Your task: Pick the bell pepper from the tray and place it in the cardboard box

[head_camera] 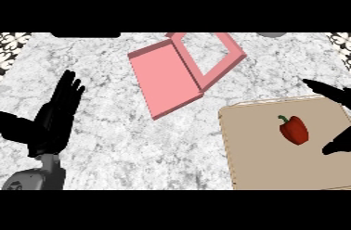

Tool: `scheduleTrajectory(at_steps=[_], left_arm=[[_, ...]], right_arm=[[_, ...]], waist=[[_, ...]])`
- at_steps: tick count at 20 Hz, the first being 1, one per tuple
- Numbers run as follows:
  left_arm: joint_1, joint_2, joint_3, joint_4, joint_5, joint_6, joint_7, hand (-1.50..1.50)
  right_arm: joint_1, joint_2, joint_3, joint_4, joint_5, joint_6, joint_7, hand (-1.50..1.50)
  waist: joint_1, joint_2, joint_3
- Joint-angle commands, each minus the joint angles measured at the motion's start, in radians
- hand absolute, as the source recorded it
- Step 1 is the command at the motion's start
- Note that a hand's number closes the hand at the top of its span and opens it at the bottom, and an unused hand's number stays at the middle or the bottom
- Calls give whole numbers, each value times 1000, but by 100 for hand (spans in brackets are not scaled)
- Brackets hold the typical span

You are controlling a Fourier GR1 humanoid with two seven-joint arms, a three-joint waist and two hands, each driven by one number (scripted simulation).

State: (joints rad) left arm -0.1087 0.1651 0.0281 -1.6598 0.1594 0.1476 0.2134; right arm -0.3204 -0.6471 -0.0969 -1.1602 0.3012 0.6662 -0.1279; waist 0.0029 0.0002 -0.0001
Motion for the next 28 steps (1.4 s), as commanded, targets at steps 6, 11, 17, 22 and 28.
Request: scheduleTrajectory(at_steps=[6, 11, 17, 22, 28], left_arm=[[42, -32, -13, -96, -34, 14, 65, 0], [10, -38, 18, -9, -22, -28, -2, 0], [81, -58, -8, -121, -43, -16, 41, 0], [55, -45, 38, -8, -28, -65, -36, 0], [-40, -58, 46, 22, -47, -34, 1, 0]], right_arm=[[-19, 26, -26, 36, 93, -11, -27, -150], [27, 75, -16, 26, 132, -24, -56, -150], [3, 135, 3, 11, 167, -35, -5, -150], [-32, 142, -1, 117, 218, -56, -72, -150], [-4, 109, -19, 126, 252, -42, -146, -150]], waist=[[1, -1, 0], [-2, 0, 0], [1, -1, 0], [2, 0, 0], [-2, 0, 0]])
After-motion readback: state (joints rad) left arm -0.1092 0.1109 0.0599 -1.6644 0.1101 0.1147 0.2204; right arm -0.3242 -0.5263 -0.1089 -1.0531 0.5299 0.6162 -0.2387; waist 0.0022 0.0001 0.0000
